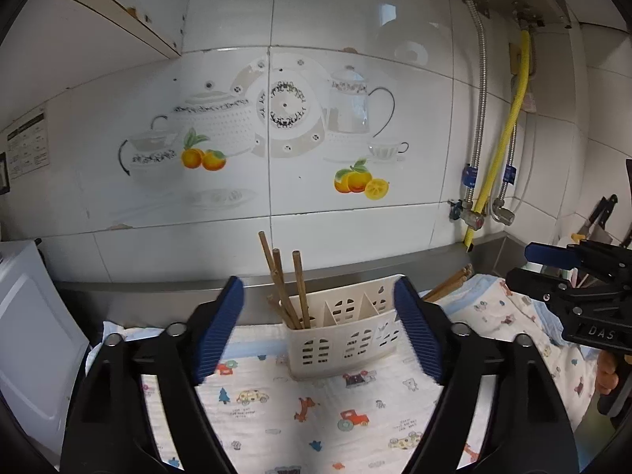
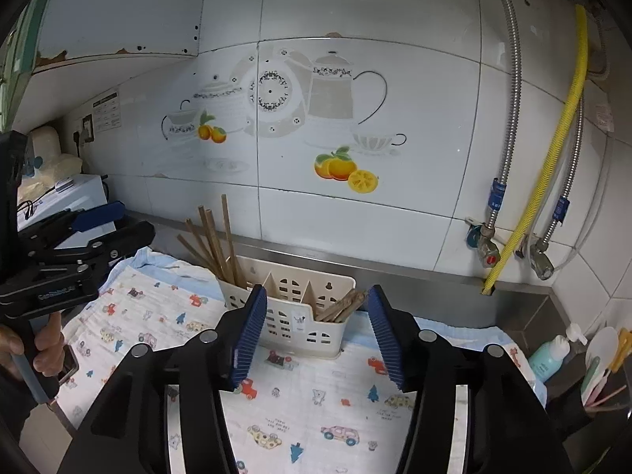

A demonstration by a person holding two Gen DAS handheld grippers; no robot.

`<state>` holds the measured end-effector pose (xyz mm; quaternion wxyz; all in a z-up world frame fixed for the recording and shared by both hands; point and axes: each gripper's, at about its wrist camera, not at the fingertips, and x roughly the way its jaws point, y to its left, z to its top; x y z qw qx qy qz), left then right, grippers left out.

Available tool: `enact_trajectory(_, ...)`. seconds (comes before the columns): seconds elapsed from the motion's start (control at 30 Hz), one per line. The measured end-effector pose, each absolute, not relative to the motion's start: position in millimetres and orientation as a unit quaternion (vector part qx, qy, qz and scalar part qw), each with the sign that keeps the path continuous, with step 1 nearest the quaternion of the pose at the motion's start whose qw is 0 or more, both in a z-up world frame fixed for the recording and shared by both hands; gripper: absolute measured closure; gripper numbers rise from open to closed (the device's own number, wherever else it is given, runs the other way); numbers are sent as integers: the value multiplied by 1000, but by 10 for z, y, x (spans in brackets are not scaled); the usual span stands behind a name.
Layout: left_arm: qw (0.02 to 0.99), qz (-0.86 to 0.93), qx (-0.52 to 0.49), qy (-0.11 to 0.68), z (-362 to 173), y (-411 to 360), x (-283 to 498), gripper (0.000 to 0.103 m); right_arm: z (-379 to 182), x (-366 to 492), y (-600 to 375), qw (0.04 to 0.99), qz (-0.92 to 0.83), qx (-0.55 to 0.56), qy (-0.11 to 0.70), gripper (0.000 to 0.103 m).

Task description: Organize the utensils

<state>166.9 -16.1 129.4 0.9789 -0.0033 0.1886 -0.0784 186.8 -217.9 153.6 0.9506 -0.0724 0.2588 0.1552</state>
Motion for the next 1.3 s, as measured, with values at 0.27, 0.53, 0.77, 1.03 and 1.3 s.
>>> enact_trajectory(0.27,979,-77,-1,188,1193,-125,1426,13,1466,1651,-2185,952,149,-65,258,36)
enact_trajectory(0.53,980,-73,3,187,1098,-76,1210,5,1395,1465,-2218,955,144,-52,254,19)
enact_trajectory(0.77,978,-71,-16,194,1017,51,1090,5,1314,1311,-2180,957,132,-65,250,13)
enact_trajectory(1.03,978,-65,-28,197,978,161,970,5,1267,1174,-2194,958,134,-55,248,12)
enact_trajectory(1.3,977,-66,-30,202,882,158,884,5,1191,1088,-2232,958,131,-46,252,11)
